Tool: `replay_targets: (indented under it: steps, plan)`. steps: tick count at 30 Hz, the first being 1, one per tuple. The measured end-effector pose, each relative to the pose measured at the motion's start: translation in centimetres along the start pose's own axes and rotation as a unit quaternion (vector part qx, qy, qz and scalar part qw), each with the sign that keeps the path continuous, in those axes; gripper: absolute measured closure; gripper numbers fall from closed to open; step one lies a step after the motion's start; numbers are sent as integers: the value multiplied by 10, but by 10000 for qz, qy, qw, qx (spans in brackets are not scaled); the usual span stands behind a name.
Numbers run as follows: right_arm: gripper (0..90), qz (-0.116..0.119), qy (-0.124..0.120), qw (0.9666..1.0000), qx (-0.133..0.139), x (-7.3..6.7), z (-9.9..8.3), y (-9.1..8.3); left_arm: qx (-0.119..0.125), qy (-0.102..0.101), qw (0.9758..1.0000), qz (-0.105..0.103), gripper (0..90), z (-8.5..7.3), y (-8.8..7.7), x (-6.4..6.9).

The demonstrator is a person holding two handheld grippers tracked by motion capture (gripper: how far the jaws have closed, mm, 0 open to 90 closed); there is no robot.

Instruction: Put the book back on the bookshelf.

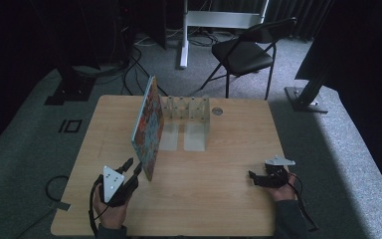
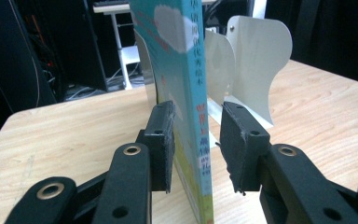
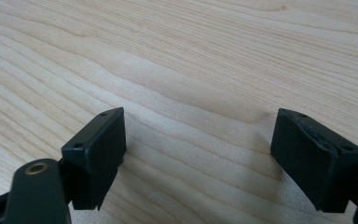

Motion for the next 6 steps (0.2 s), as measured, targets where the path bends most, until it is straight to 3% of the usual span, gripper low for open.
replay_targets:
  steps: [6]
  plan:
    - [178, 0, 1, 10000, 0, 0, 0, 0, -28, -19, 10000, 31, 646, -2, 0, -2]
Point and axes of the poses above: each handheld gripper's, and its own axes: y roughly forward along the jaws, z roughly out of its top, x roughly to its right, the point moved 6 cm from there along y, roughly forward along the jaws, and after that the axes turned 15 degrees about -y, right-handed, at the moved point
